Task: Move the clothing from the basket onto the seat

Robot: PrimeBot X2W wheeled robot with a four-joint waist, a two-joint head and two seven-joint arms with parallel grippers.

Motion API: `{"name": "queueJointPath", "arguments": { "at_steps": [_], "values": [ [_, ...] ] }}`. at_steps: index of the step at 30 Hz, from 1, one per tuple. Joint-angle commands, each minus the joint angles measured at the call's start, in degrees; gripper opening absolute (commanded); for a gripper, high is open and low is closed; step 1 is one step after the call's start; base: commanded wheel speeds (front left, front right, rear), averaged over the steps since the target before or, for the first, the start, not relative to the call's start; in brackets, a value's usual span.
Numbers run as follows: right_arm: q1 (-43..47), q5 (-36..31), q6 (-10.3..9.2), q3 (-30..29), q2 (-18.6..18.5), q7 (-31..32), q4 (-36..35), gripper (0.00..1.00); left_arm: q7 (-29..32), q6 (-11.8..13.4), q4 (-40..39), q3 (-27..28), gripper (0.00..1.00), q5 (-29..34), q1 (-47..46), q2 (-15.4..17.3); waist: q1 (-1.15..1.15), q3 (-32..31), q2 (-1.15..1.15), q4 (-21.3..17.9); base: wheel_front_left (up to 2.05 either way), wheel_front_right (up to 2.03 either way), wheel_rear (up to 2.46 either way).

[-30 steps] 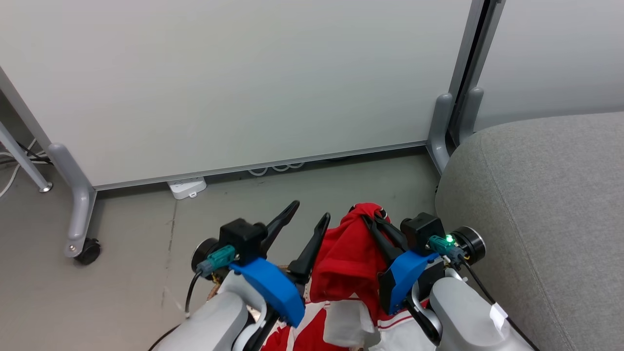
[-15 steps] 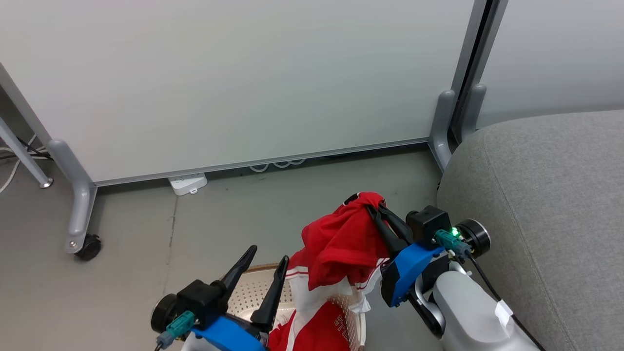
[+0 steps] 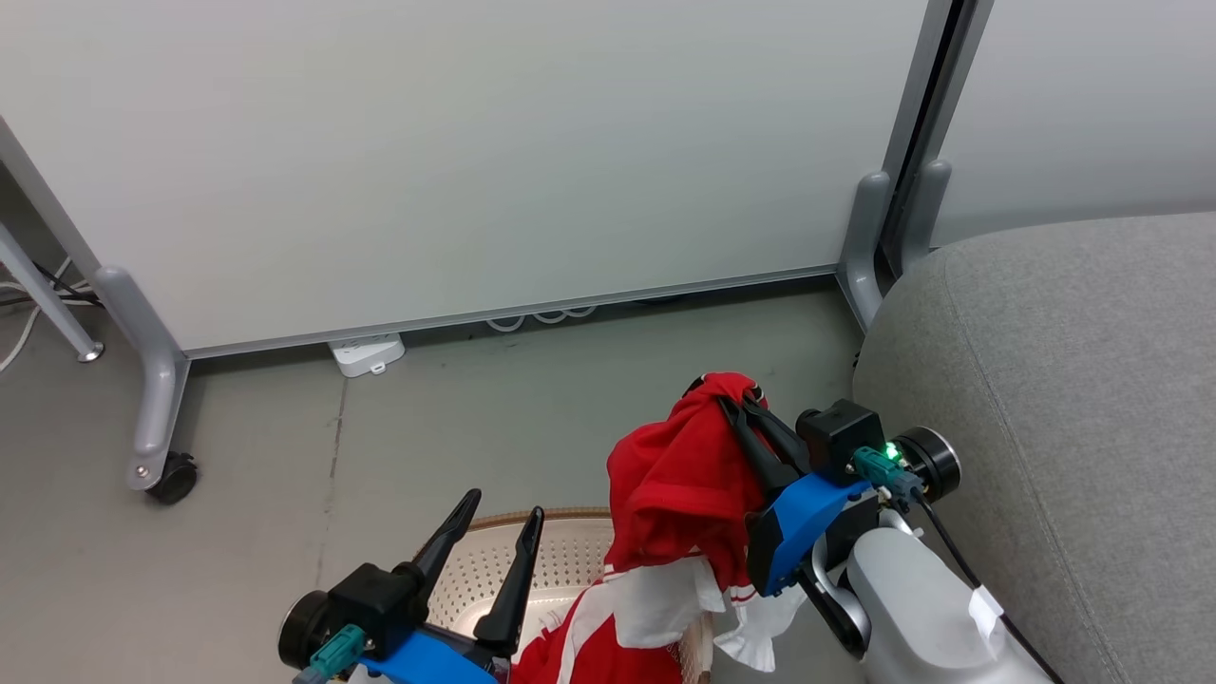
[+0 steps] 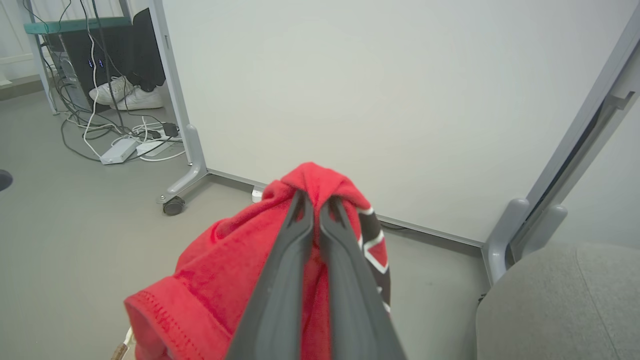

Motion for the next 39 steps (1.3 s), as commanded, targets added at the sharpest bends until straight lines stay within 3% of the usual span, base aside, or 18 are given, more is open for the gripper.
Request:
{"name": "queueJointPath", "arguments": {
  "at_steps": [1,10,28,39],
  "values": [
    [0.53,-0.14,-0.04,0.01,-0.05,-0.42,-0.33,0.0,-0.18,-0.06,0.13,0.61,1.0,0.35,0.91,-0.11,-0.01,0.0,0.0,-0.15,0.0,0.0,0.0],
    [0.02,0.53,-0.04,0.24,-0.06,-0.44,-0.66,0.0,-0.18,-0.33,-0.2,1.4,1.0,1.64,0.66,-0.94,-0.01,0.75,0.0,-4.28,0.0,0.0,0.0],
    [-1.1,0.59,-0.05,-0.15,-0.04,-0.27,-1.34,0.0,-0.18,-0.37,-1.45,0.42,1.0,1.2,-1.63,-0.09,-0.01,3.28,0.0,-21.13,0.0,0.0,0.0],
    [-0.37,0.15,-0.05,-1.22,-0.04,-0.27,-1.77,0.0,-0.18,-0.37,-1.07,-0.42,1.0,1.2,-2.39,0.24,-0.01,4.3,0.0,-27.0,0.0,0.0,0.0]
  ]
}}
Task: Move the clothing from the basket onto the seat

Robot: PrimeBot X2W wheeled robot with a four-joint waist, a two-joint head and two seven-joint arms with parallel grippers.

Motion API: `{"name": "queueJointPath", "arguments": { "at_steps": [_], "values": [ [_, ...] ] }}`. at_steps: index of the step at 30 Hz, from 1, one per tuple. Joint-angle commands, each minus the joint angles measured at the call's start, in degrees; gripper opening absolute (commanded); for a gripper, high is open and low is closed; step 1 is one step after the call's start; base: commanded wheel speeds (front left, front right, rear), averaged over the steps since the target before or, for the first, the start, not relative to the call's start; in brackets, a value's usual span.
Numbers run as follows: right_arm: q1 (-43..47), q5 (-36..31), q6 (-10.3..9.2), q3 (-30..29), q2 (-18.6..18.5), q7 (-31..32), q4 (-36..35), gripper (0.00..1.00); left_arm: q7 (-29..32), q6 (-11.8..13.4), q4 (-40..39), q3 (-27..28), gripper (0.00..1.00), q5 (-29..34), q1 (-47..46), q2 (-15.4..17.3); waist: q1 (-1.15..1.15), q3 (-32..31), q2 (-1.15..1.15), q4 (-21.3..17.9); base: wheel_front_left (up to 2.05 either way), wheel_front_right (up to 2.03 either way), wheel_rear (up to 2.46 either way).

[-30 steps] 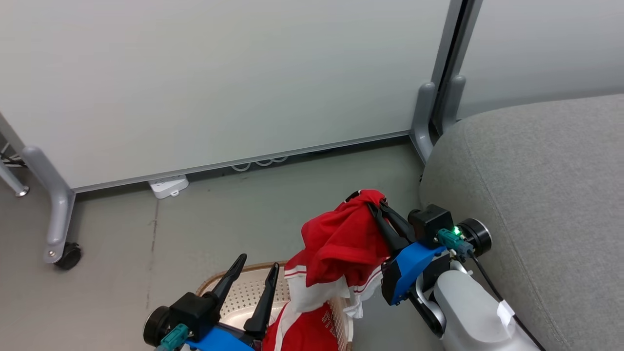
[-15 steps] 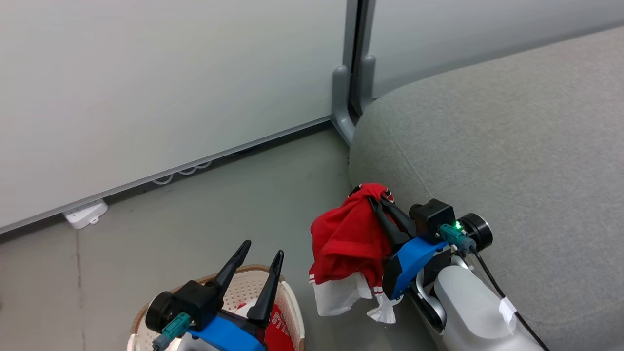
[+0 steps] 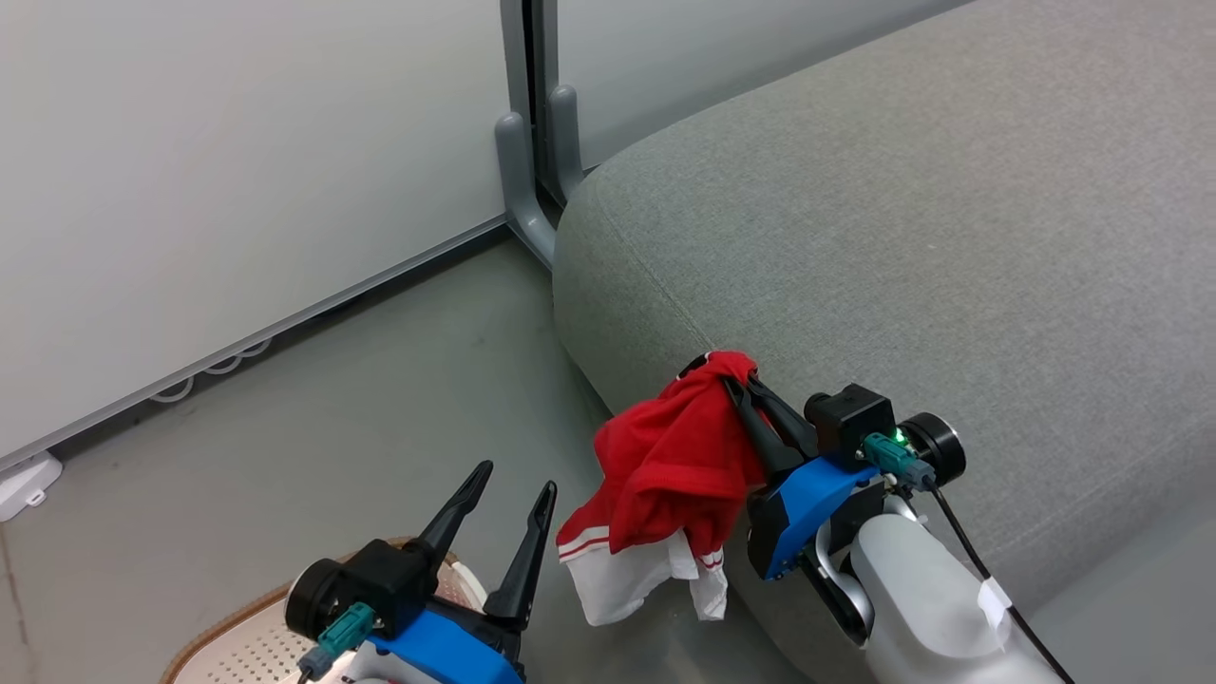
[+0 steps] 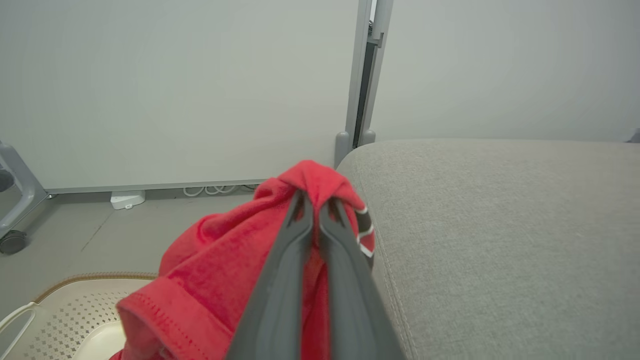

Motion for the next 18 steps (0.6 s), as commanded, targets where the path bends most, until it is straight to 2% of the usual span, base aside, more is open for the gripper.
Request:
{"name": "queueJointPath", "arguments": {
  "at_steps": [1,12,18],
  "values": [
    [0.26,-0.19,-0.04,-0.15,-0.01,-0.03,-0.36,0.0,-0.19,-0.22,0.12,-0.1,1.0,0.04,-0.35,0.42,0.0,0.07,0.0,-0.96,0.0,0.0,0.0],
    [0.88,-0.19,-0.05,-0.72,-0.01,-0.03,-0.81,0.0,-0.19,-0.22,0.12,-0.39,1.0,0.03,-0.18,0.75,0.0,0.33,0.0,-1.92,0.0,0.0,0.0],
    [-3.06,-0.89,-0.05,-5.95,-0.01,0.27,0.68,0.0,-0.19,-0.22,-0.28,-0.83,1.0,0.41,-1.61,1.1,0.0,2.4,0.0,-0.7,0.0,0.0,0.0]
  ]
}}
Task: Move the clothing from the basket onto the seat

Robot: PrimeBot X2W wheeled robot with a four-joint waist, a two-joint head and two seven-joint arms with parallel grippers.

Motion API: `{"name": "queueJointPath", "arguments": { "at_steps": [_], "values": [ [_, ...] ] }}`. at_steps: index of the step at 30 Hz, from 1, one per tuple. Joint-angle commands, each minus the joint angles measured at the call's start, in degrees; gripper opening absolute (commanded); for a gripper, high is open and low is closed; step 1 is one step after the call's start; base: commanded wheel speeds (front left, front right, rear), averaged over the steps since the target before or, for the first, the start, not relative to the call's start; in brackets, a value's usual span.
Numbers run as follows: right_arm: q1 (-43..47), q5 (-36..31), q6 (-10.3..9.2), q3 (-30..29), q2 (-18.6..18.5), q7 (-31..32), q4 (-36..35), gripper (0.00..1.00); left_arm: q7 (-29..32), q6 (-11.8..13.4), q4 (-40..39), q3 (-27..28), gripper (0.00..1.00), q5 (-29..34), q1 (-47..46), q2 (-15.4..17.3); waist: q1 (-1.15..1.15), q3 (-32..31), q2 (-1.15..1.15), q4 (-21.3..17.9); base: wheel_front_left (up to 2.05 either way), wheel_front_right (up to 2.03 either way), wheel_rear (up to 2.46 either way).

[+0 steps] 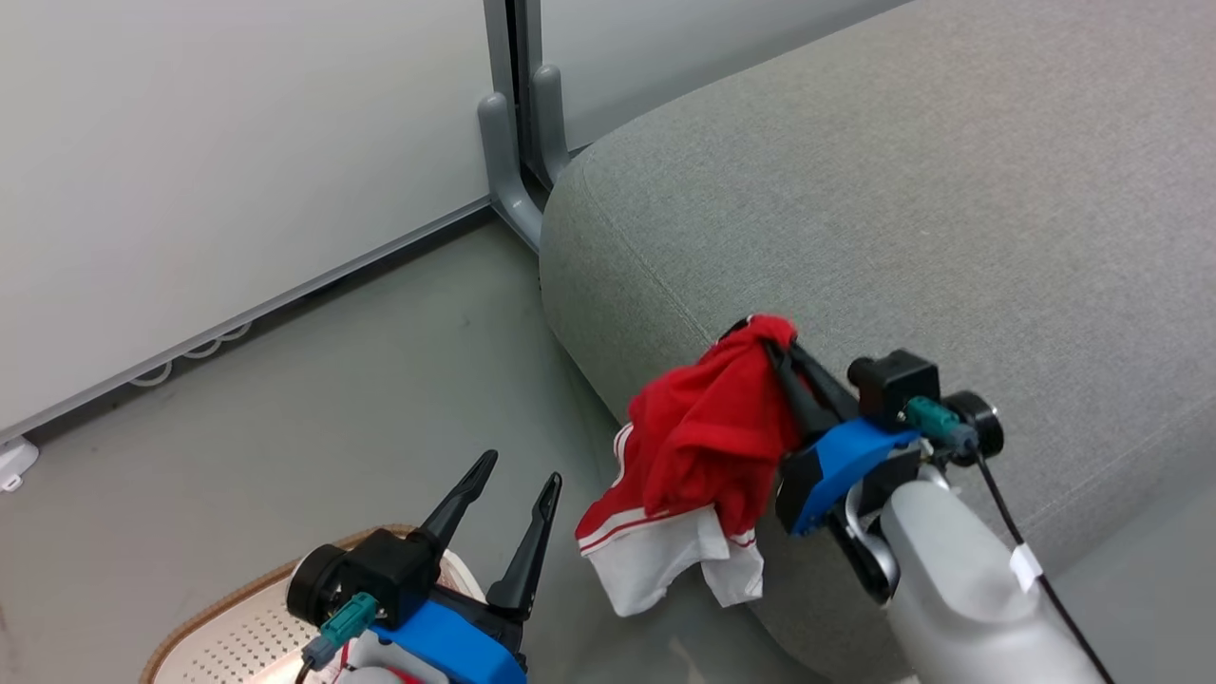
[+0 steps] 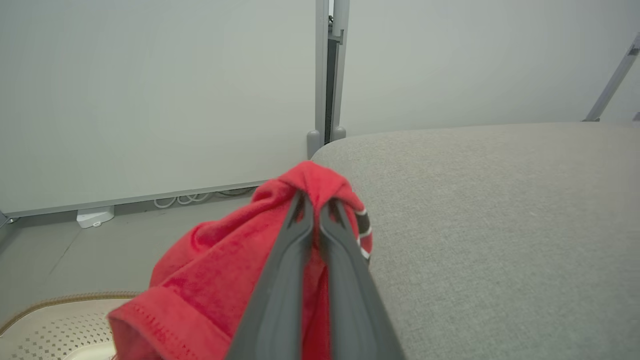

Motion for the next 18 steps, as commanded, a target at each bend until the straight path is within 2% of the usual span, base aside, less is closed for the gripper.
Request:
{"name": "queueJointPath", "arguments": {
  "at_steps": [1,3,9,18],
  "values": [
    [-3.95,-2.0,-0.06,-2.41,0.01,0.42,0.13,0.0,-0.19,-0.22,-0.31,-0.09,1.0,0.48,-1.28,0.74,0.01,1.72,0.0,0.93,0.0,0.0,0.0],
    [-7.13,-4.25,-0.06,-5.55,-0.39,1.28,0.09,0.0,-0.18,-0.22,-0.56,-0.19,1.0,0.67,-2.24,1.21,0.01,3.49,0.0,1.52,0.0,0.0,0.0],
    [-18.14,-8.8,-0.06,-16.55,-5.0,5.23,-3.66,0.0,-0.19,-0.22,-1.45,-1.86,1.0,1.62,-6.68,2.44,0.01,10.26,0.0,4.33,0.0,0.0,0.0],
    [-29.56,-12.03,-0.06,-31.55,-18.9,13.26,-12.45,0.0,-0.19,-0.22,-3.29,-6.11,1.0,2.34,-15.37,3.81,0.01,21.06,0.0,11.34,0.0,0.0,0.0]
  ]
}}
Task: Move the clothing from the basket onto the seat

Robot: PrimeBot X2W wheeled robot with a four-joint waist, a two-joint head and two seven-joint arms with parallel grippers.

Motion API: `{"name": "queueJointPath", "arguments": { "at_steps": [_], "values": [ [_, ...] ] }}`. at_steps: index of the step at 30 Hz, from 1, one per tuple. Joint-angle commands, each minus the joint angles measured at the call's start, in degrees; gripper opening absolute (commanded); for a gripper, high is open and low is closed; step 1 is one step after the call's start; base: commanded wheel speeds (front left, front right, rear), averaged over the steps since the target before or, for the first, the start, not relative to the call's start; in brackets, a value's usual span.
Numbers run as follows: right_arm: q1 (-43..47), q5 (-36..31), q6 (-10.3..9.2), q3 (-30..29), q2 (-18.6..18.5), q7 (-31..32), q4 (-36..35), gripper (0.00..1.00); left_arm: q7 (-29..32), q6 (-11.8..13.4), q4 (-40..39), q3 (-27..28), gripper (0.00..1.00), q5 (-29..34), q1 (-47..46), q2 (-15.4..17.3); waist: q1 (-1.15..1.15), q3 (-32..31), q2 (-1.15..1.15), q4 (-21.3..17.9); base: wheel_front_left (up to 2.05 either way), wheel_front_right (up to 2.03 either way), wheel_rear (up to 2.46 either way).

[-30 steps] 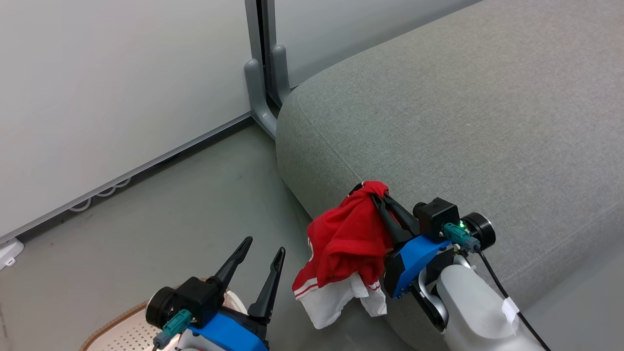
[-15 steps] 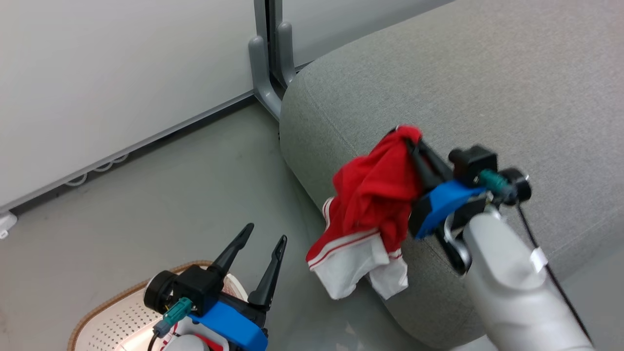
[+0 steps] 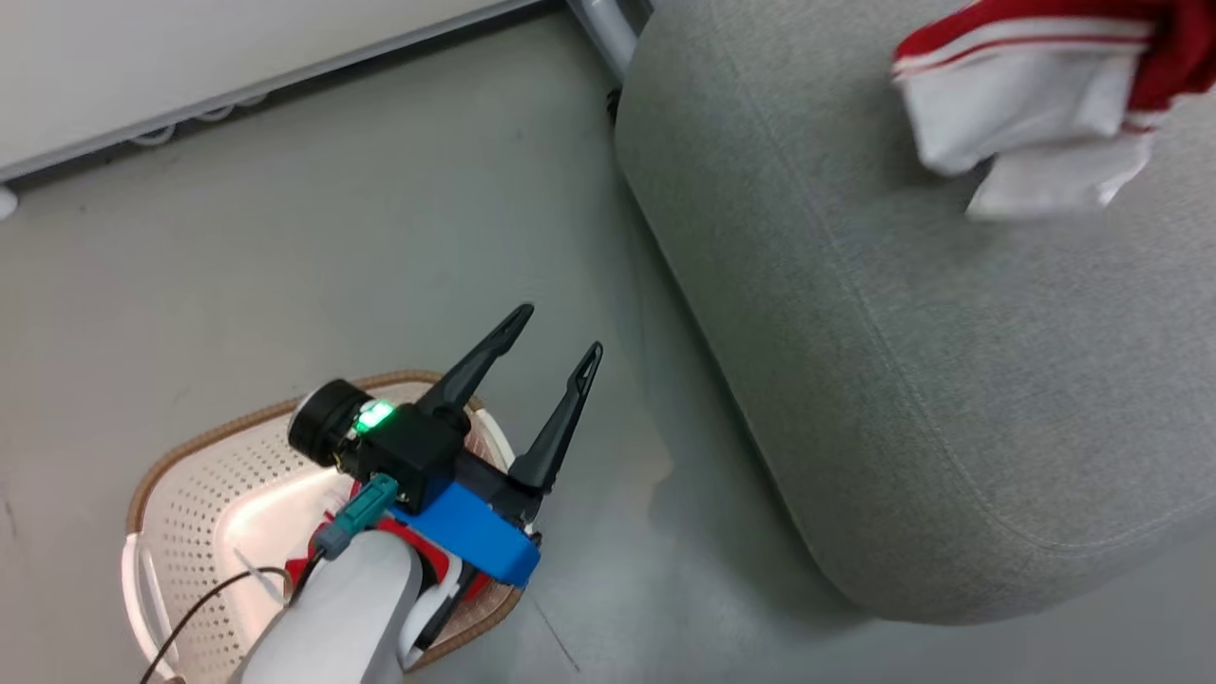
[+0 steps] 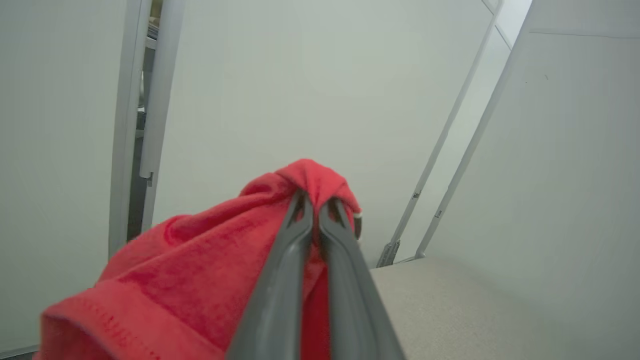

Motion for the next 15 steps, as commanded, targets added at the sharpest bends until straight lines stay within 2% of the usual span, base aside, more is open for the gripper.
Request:
{"name": "queueJointPath", "arguments": {
  "at_steps": [1,7,15],
  "values": [
    [-1.02,-0.52,-0.06,-3.19,-2.12,1.78,-1.7,0.0,-0.19,-0.22,-0.88,-0.6,1.0,0.4,-2.77,0.86,0.0,6.72,0.0,5.0,0.0,0.0,0.0],
    [2.15,0.45,-0.07,-10.56,-4.21,3.61,-3.33,0.0,-0.19,-0.22,-2.25,-1.94,1.0,0.88,-6.84,1.68,0.0,12.29,0.0,8.12,0.0,0.0,0.0],
    [7.78,-0.09,-0.06,-19.42,-1.38,-0.22,2.55,0.0,-0.19,-0.22,-3.66,-1.93,1.0,1.46,-10.18,2.73,0.0,18.32,0.0,10.7,0.0,0.0,0.0]
  ]
}}
